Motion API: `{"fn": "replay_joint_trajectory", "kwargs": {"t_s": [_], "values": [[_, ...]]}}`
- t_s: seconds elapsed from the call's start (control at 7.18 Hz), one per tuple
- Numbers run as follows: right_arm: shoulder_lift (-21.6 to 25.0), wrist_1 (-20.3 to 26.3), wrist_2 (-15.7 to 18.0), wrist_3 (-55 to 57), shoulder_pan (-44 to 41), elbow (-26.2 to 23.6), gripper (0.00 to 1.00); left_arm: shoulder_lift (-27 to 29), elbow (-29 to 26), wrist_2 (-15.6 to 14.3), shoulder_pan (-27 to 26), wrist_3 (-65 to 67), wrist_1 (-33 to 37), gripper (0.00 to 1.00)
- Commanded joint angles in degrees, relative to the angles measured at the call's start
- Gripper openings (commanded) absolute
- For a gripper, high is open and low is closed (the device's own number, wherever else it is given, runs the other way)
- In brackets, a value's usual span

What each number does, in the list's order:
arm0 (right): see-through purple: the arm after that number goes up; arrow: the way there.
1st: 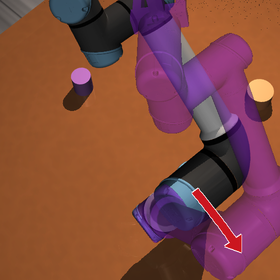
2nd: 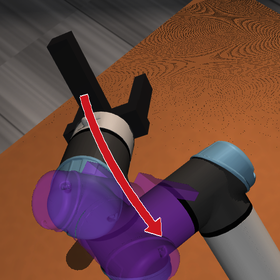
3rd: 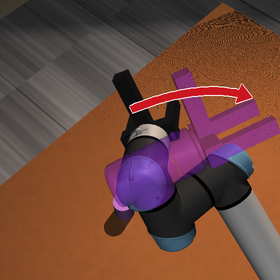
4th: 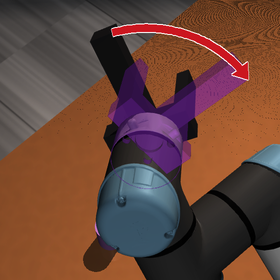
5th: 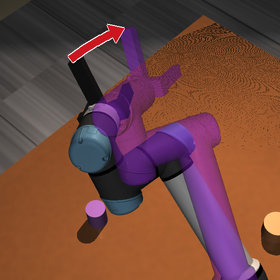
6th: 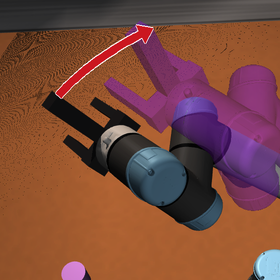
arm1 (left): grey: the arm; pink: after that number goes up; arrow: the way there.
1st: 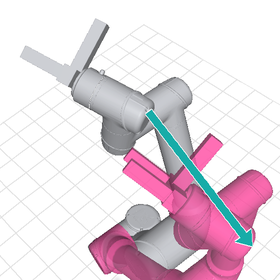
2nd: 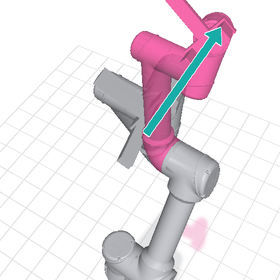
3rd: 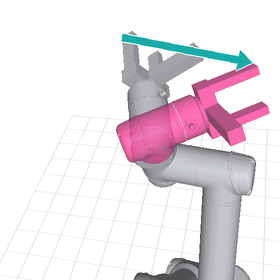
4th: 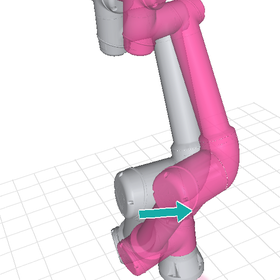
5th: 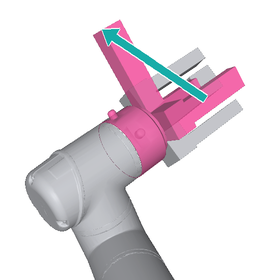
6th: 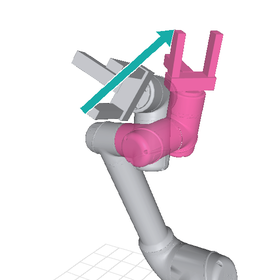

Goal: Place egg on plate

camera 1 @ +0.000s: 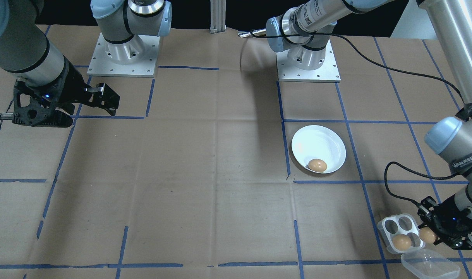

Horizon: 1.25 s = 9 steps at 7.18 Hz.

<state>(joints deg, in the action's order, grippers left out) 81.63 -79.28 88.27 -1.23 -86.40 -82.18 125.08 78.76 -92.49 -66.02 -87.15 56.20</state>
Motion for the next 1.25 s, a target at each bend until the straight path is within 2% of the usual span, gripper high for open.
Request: {"fn": "replay_joint_trajectory", "kwargs": {"t_s": [0.0, 0.14, 0.42, 0.56, 0.7, 0.84, 1.11], "values": [[0.0, 0.0, 0.0, 0.0, 0.0, 0.0, 1.00, -7.9, 6.6, -0.5, 0.0, 8.6, 0.3, 0.37], [0.0, 0.0, 0.0, 0.0, 0.0, 0.0, 1.00, -11.8, 10.9, -0.6, -0.1, 18.3, 1.4, 0.37], [-0.1, 0.0, 0.0, 0.0, 0.0, 0.0, 1.00, -20.2, 19.0, -0.1, -1.1, 40.6, 9.0, 0.37], [0.0, 0.0, 0.1, 0.0, 0.0, 0.0, 1.00, -23.9, 23.2, 0.1, -3.0, 50.3, 12.2, 0.35], [-0.1, 0.0, 0.1, 0.0, 0.0, 0.0, 1.00, -27.3, 28.4, 0.4, -5.6, 58.4, 12.3, 0.35], [0.0, 0.0, 0.1, 0.0, 0.0, 0.0, 1.00, -29.3, 33.3, 0.5, -7.9, 65.0, 11.6, 0.32], [0.0, 0.0, 0.0, 0.0, 0.0, 0.0, 1.00, -27.5, 39.2, 0.5, -8.9, 71.0, 8.5, 0.29]]}}
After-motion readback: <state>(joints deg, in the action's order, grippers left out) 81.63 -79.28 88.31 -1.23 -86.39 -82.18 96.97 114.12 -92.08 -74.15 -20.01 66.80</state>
